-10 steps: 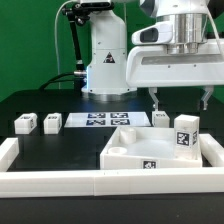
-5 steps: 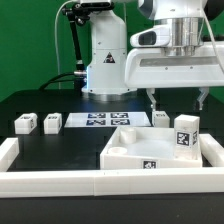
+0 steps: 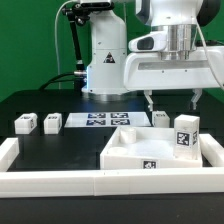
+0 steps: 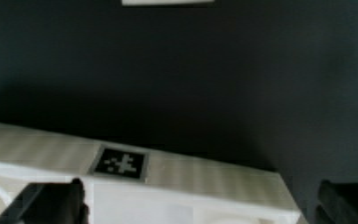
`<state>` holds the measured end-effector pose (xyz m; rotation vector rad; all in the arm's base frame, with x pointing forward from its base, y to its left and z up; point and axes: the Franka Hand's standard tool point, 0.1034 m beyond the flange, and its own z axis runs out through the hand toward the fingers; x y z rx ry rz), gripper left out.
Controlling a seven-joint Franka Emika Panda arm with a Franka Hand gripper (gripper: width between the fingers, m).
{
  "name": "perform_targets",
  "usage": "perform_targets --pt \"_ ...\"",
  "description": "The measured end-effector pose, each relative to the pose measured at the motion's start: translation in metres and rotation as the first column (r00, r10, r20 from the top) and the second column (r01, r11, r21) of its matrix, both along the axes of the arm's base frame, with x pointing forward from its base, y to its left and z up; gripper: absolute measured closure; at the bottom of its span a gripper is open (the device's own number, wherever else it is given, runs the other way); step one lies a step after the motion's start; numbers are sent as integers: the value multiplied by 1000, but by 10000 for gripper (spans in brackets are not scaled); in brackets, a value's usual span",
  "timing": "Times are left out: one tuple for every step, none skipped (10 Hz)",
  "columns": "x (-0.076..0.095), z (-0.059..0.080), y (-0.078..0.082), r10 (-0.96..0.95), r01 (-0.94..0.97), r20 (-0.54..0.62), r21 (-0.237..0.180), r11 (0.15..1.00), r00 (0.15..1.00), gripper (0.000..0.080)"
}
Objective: Assemble square table
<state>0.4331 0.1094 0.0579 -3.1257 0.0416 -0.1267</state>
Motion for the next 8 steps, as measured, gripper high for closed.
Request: perform_targets --pt "-8 -1 0 0 0 -9 0 1000 1000 151" --pt "-11 -2 0 1 -1 -14 -1 1000 1000 151" --pt "-16 -4 0 4 -4 -20 -3 1000 1000 151" --pt "-21 -6 -1 6 -7 -27 -5 1000 1000 151" --pt "-28 -8 -1 10 -11 -34 -7 1000 999 151" --pt "-32 -10 -1 13 -13 -40 -9 1000 999 151" --pt "-30 -9 -1 13 -13 -38 -9 1000 999 151" --pt "-32 -10 -1 13 -13 -51 -10 1000 999 151"
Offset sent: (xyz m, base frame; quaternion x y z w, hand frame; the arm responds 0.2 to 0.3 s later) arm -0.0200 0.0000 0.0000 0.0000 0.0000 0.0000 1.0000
